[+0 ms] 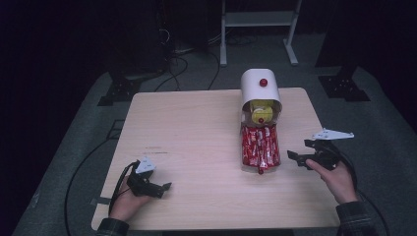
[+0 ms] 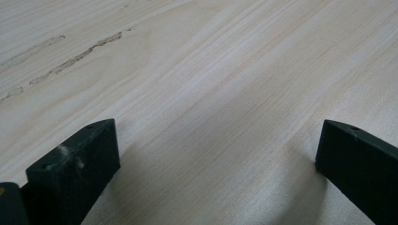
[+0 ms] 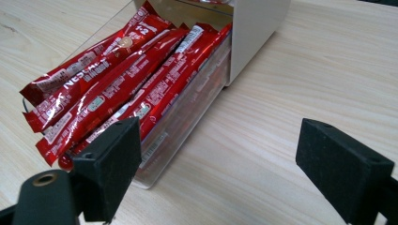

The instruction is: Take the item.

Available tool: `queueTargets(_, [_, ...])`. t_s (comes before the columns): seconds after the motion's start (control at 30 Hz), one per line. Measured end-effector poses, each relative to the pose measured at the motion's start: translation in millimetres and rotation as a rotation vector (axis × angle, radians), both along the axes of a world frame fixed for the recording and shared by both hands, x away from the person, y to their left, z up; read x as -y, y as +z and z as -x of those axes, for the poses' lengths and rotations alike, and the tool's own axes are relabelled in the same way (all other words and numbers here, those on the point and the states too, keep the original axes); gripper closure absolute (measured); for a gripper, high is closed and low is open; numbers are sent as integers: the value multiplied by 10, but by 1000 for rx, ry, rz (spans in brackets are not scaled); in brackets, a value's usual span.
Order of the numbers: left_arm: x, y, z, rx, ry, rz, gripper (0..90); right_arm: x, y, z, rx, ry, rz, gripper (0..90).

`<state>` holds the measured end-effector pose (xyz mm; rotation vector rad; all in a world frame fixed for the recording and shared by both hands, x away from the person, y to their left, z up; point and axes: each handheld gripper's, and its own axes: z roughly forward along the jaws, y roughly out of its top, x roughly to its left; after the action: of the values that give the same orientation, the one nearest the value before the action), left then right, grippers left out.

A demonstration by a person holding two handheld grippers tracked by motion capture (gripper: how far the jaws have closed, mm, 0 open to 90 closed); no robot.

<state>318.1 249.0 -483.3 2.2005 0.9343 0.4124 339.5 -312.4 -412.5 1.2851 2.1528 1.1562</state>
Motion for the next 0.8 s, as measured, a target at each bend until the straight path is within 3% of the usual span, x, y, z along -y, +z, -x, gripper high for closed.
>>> queueTargets(0.8, [0, 0, 0, 1, 0, 0, 0, -170, 83, -65, 10, 42, -18, 138])
